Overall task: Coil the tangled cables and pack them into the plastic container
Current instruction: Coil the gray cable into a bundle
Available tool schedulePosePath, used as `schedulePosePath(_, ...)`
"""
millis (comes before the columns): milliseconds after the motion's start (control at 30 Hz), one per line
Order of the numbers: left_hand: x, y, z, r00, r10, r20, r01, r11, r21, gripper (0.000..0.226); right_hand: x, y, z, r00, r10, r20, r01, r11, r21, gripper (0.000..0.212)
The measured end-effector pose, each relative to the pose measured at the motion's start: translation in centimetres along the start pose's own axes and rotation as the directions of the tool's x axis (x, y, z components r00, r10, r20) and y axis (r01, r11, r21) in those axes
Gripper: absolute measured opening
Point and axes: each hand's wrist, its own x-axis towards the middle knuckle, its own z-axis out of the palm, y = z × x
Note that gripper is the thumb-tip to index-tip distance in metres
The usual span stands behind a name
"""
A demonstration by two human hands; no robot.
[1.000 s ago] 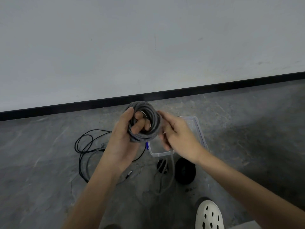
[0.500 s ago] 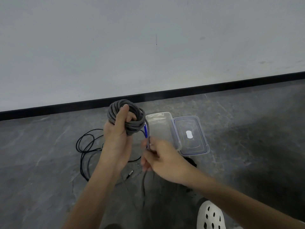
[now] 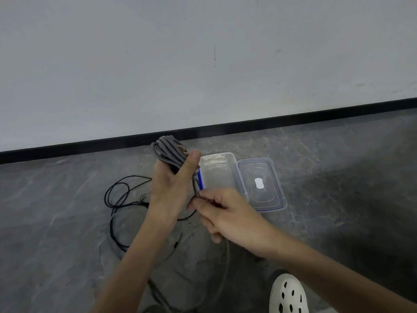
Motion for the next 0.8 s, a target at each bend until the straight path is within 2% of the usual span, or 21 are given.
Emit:
schedulePosePath(67, 0.2, 0.2, -0.1, 0.999, 0.032, 0.008, -0.032, 0.999, 0.012, 0.040, -0.5, -0.4, 0.1, 0.988, 0.102, 0.112, -0.133, 0.940, 0.315, 0.020)
schedulePosePath(133, 0.2, 0.1, -0.3, 0.999, 0.051, -0.011, -0.051, 0.999, 0.020, 0.046, -1.1, -1.0, 0.2, 0.966, 0.128, 0.226, -0.219, 0.870, 0.443, 0.018)
schedulePosePath(300, 0.3, -0.3, -0.6, 0.998, 0.047, -0.043, -0.045, 0.998, 0.042, 0.045, -2.0, -1.0, -0.4, 0.928, 0.201, 0.312, -0.321, 0.857, 0.403, 0.023)
schedulePosePath(400, 0.9, -0.4, -1.3, 0.991, -0.015, -0.133, 0.010, 0.999, -0.034, 0.031, -2.7, -0.8, -0.1, 0.945, 0.225, 0.236, -0.303, 0.874, 0.380, 0.020)
schedulePosePath(467, 1.1, -0.7, -1.4, 0.993, -0.012, -0.117, 0.013, 1.000, 0.012, 0.034, -2.6, -0.7, 0.2, 0.980, 0.186, 0.076, -0.200, 0.934, 0.295, 0.022)
schedulePosePath(533, 0.9, -0.9, -1.1, 1.000, -0.003, -0.013, 0.004, 0.994, 0.107, 0.048, -2.5, -0.7, 0.2, 0.995, 0.056, -0.085, -0.051, 0.997, 0.052, 0.027)
schedulePosePath(600, 0.8, -1.0, -0.9, 0.992, -0.017, 0.125, -0.009, 0.979, 0.205, 0.056, -2.4, -0.6, -0.1, 0.978, -0.143, -0.154, 0.103, 0.965, -0.242, 0.034)
schedulePosePath(633, 0.8, -0.9, -0.8, 0.981, -0.038, 0.188, -0.014, 0.964, 0.264, 0.057, -2.3, -0.6, -0.4, 0.962, -0.217, -0.167, 0.154, 0.934, -0.323, 0.037)
schedulePosePath(733, 0.1, -0.2, -0.5, 0.932, -0.108, 0.346, -0.011, 0.945, 0.326, 0.055, -1.7, -0.8, -2.3, 0.916, -0.333, -0.223, 0.226, 0.889, -0.399, 0.032)
schedulePosePath(800, -0.7, 0.4, 0.0, 0.893, -0.229, 0.387, 0.123, 0.952, 0.279, 0.059, -1.1, -0.9, -3.3, 0.903, -0.355, -0.243, 0.249, 0.892, -0.378, 0.030)
